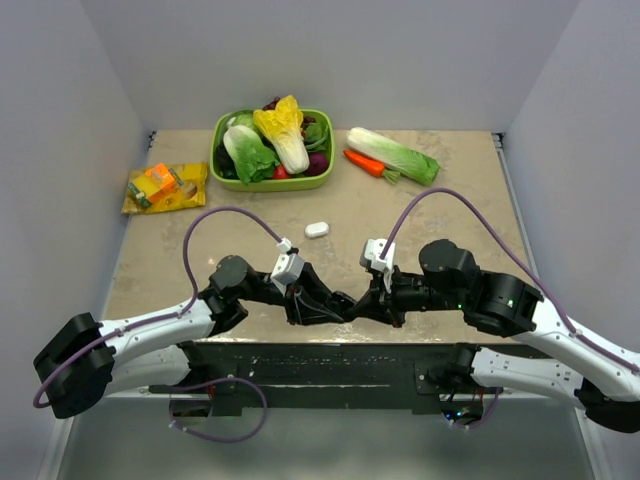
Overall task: Insert the wireless bluetooth earbuds into the charging case
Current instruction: Place the earbud in the charging case.
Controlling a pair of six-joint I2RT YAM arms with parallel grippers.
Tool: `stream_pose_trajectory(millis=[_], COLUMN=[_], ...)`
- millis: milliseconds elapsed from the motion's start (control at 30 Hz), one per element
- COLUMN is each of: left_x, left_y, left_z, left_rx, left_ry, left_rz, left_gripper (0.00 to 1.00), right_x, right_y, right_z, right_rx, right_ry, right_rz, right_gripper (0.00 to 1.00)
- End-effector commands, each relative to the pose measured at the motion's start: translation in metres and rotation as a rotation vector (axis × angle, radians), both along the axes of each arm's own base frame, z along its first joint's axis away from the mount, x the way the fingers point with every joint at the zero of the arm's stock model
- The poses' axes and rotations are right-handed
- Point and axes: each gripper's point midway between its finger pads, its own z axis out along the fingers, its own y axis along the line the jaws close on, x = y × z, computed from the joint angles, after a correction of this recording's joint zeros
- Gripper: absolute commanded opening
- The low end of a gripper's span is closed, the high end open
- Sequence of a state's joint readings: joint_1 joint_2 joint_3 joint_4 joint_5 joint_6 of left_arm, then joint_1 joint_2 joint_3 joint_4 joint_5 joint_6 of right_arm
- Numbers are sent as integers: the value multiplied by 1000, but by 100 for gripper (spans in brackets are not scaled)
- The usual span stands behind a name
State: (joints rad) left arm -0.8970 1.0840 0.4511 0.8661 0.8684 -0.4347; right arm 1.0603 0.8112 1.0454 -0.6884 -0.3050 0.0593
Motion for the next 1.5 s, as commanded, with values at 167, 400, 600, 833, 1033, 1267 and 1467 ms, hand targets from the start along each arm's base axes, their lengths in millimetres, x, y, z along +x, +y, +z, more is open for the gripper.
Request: stream_pose_trajectory(millis=[167,400,600,833,1033,1267,1467], left_x=[-4,-1,1,1,2,3,4], left_y=[1,-1,-3,-3,-2,-1,-2], left_z=[32,35,36,39,37,33,30], left_rx=[-91,-105,-110,-118,-115,-107,-104], left_ry=[-56,-54,-54,-64,-63,-60,-60], left_rz=[-25,-21,-22,-13,-5,4,8], left_gripper=[0,0,0,0,0,0,0], right_x=[8,5,5,8,15,18,26], right_y=[-1,3,6,4,2,2,-5], right_z=[23,23,19,15,23,33,54], right_rx=[56,69,68,50,73,97,144], right_ry=[-65,-48,-42,-35,-48,-55,-85], right_rz=[-38,-19,-14,-44,-92,-114,-181], right_gripper=[0,0,0,2,21,32,37])
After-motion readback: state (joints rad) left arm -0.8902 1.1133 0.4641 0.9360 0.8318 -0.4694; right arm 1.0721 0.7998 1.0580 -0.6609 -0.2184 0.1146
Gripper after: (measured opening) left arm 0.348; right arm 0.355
